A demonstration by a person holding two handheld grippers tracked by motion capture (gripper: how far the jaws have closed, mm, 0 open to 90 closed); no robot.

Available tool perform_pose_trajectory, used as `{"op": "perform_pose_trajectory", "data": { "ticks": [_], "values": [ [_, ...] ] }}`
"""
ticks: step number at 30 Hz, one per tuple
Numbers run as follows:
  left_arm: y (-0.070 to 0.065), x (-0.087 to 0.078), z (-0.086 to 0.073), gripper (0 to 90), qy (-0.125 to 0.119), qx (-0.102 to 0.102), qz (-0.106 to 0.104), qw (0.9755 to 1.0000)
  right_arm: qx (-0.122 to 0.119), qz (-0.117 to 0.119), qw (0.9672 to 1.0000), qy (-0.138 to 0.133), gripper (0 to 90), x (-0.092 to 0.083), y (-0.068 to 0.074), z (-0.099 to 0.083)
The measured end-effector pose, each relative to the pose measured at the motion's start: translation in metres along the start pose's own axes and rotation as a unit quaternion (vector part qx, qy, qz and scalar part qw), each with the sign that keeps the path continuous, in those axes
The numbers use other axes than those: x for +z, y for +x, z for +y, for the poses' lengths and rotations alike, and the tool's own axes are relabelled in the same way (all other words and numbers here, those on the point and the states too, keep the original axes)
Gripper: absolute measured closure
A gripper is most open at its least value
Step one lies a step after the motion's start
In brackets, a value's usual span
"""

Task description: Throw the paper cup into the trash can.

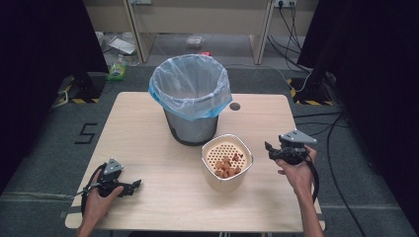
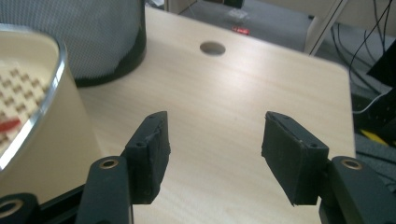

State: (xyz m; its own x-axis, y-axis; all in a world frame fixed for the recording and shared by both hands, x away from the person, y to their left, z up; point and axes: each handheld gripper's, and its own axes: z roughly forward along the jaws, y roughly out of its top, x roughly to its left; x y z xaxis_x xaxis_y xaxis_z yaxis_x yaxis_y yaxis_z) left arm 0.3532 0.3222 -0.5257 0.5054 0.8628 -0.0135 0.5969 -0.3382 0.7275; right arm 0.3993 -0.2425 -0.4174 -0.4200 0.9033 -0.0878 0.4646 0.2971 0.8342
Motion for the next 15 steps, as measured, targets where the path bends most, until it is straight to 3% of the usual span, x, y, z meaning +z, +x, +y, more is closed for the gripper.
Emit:
{"op": "perform_pose_trajectory", "data": {
  "ticks": [4, 12, 15],
  "values": [
    [0.000, 0.000, 0.000, 0.0, 0.000, 0.000, 0.000, 1.0000, 0.009, 0.008, 0.9997, 0.023, 41.4, 0.011, 0.002, -0.023],
    [0.000, 0.000, 0.000, 0.0, -0.001, -0.001, -0.001, 1.0000, 0.023, 0.009, 0.9978, 0.062, 40.5, 0.023, 0.004, -0.050],
    [0.000, 0.000, 0.000, 0.0, 0.000, 0.000, -0.001, 1.0000, 0.018, 0.012, 0.9972, 0.072, 40.2, 0.027, 0.007, -0.056]
  ]
}}
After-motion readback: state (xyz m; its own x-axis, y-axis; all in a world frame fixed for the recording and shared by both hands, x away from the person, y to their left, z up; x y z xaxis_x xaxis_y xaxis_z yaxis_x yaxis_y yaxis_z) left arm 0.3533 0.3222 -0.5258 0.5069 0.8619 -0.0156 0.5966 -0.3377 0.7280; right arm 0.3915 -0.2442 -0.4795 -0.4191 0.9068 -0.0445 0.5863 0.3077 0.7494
